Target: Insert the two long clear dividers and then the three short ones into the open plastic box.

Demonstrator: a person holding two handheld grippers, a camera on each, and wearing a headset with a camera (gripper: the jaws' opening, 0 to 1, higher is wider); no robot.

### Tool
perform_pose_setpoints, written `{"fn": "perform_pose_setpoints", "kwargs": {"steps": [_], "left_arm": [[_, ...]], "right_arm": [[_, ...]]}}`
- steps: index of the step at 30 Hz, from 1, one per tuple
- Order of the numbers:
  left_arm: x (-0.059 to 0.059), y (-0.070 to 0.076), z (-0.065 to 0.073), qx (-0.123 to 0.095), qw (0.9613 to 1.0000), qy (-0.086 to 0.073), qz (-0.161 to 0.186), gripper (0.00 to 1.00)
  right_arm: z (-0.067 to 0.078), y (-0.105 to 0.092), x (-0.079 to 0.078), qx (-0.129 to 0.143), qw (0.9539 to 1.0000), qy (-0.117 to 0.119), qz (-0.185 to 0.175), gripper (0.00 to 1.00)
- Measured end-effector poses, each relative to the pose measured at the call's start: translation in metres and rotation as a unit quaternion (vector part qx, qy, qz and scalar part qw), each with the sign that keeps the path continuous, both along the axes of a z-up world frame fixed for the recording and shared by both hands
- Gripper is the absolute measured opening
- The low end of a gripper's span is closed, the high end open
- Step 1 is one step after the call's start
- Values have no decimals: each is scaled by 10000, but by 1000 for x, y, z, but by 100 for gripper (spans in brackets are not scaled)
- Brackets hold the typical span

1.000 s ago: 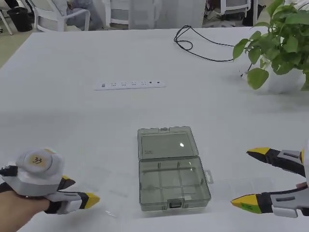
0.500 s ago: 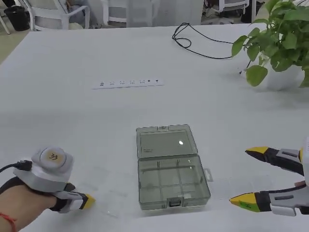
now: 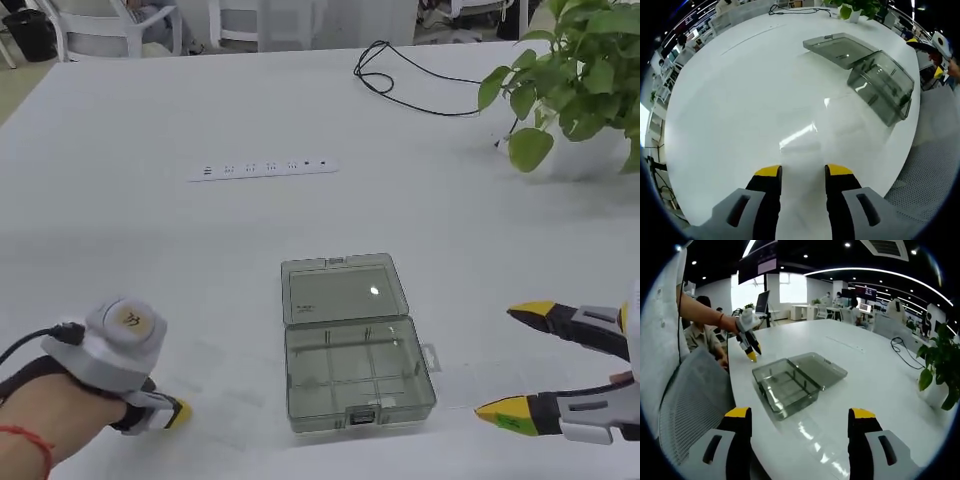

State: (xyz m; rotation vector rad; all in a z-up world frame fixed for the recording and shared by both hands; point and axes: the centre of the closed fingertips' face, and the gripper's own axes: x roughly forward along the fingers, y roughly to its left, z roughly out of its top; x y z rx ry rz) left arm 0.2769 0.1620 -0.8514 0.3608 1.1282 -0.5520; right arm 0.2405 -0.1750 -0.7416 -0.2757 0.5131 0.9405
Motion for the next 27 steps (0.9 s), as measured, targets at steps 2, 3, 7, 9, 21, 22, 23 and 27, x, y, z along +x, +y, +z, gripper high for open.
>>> {"fn": "perform_pose_setpoints", "kwargs": {"steps": [2, 3, 7, 9, 21, 22, 23, 27], "left_arm": [[0, 0, 0, 8, 10000, 21, -4, 33], [0, 0, -1, 15, 10000, 33, 0, 33], [-1, 0, -1, 15, 10000, 50, -12, 32], [0, 0, -1, -20, 10000, 76, 49, 32], [-6, -5, 3, -142, 9992, 283, 253, 31], [-6, -5, 3, -145, 9992, 284, 255, 31], [-6, -5, 3, -163, 9991, 294, 264, 31], [-8, -6, 4, -279, 9985, 311, 344, 31]], "right_arm": [[0, 0, 0, 9, 10000, -2, -3, 79], [0, 0, 1, 10, 10000, -2, -6, 79], [-1, 0, 0, 2, 10000, 5, -5, 79], [-1, 0, -1, 3, 10000, 11, -2, 79], [-1, -1, -1, -4, 10000, 4, -13, 79], [-2, -1, -1, -9, 10000, 5, -11, 79], [-1, 0, -1, -7, 10000, -2, -1, 79], [-2, 2, -2, -16, 10000, 12, 3, 79]]}}
